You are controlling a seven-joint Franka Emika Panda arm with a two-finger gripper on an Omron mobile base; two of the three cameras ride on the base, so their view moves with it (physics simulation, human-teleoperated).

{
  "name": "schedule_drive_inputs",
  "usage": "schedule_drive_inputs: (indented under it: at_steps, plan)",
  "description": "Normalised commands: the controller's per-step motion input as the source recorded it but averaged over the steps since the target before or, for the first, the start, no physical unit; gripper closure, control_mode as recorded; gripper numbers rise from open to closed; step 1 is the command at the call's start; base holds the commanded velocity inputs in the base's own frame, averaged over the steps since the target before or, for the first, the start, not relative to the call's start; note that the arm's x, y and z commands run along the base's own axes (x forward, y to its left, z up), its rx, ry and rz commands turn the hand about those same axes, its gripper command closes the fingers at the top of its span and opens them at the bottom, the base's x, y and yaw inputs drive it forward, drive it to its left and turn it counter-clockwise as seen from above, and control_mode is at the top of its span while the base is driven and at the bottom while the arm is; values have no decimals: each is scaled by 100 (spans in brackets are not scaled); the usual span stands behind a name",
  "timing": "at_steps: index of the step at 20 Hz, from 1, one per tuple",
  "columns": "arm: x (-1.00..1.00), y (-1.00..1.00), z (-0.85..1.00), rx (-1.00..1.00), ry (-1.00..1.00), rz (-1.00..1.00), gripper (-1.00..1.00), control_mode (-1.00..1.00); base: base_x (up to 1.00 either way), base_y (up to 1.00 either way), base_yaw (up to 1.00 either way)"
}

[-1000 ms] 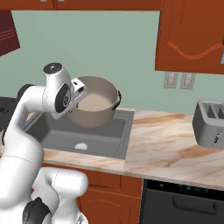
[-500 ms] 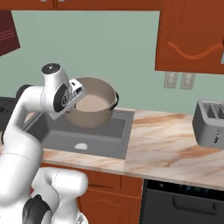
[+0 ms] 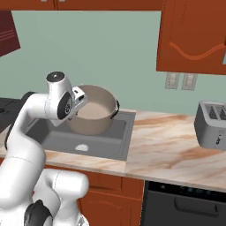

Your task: Move the pot and pan from the stove into the sink.

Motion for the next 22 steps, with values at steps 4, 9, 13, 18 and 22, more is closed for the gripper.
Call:
schedule_drive_inputs:
  at_steps: [4,9,13,18,22]
  plan:
    - [11,10,-28,2,0,4,100,-100,0,0,0]
    - [30,17,-21,2,0,5,100,-100,0,0,0]
    - [34,15,-21,2,0,5,100,-100,0,0,0]
    - [33,11,-22,2,0,5,100,-100,0,0,0]
    - [15,3,-14,0,0,4,100,-100,0,0,0]
